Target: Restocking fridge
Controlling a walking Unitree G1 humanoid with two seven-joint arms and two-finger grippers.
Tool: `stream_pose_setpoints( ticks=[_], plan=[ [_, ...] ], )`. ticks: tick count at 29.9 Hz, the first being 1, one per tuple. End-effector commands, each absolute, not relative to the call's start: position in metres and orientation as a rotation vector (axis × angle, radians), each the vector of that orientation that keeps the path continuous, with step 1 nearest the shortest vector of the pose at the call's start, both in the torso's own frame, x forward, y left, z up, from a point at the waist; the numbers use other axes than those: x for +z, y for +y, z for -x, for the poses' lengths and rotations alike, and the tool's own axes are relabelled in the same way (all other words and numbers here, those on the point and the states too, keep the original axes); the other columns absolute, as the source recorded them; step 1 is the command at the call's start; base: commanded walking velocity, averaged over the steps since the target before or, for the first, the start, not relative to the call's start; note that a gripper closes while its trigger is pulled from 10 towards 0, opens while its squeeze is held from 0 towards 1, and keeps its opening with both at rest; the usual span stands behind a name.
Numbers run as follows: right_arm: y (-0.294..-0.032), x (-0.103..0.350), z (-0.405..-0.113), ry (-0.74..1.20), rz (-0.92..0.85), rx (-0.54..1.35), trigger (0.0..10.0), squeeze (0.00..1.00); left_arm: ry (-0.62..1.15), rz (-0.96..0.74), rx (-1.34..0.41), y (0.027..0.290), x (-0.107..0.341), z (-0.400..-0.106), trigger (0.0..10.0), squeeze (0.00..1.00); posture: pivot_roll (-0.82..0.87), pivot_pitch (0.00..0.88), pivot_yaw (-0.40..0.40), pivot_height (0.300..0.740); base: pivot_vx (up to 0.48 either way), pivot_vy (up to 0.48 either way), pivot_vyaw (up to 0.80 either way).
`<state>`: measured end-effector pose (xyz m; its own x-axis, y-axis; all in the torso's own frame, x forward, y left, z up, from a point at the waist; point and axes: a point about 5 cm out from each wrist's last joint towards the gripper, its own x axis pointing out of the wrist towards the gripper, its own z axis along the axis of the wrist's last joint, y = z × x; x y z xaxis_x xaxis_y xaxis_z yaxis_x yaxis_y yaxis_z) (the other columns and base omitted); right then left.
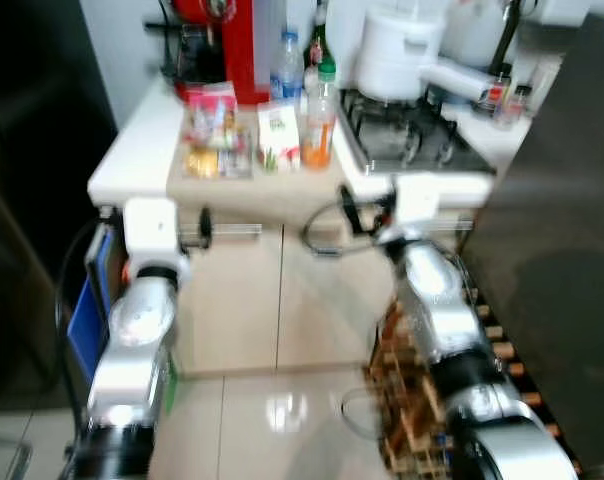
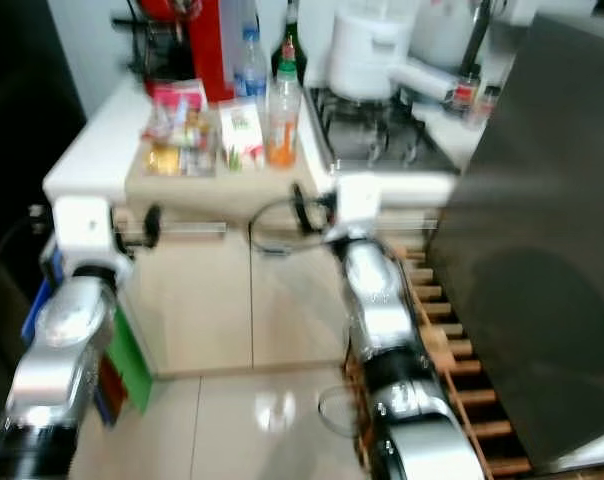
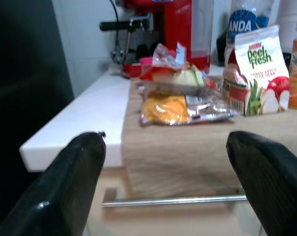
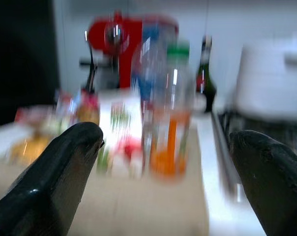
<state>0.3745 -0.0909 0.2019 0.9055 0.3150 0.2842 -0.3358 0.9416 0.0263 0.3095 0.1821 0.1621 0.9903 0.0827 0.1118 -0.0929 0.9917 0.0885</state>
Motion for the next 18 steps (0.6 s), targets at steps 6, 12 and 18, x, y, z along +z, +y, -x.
stream_pose_setpoints(
  ticks=[6, 12, 18],
  plan=[
    [-0.098, 0.248, -0.387, -0.406, -0.105, 0.32, 10.0, 0.0, -0.212, -0.124, 0.038, 0.169, 0.183, -0.311, 10.0, 0.0, -0.01, 0.0, -0.018, 0.74, 0.48, 0.0, 0.0],
    [-0.091, 0.284, -0.393, -0.477, -0.151, 0.348, 10.0, 0.0, -0.249, -0.14, 0.027, 0.167, 0.189, -0.309, 10.0, 0.0, 0.01, 0.0, -0.026, 0.74, 0.48, 0.0, 0.0],
    [-0.087, 0.31, -0.401, -0.493, -0.159, 0.373, 10.0, 0.0, -0.271, -0.119, 0.03, 0.164, 0.194, -0.309, 10.0, 0.0, 0.01, 0.0, -0.03, 0.74, 0.4, 0.0, 0.0]
  ],
)
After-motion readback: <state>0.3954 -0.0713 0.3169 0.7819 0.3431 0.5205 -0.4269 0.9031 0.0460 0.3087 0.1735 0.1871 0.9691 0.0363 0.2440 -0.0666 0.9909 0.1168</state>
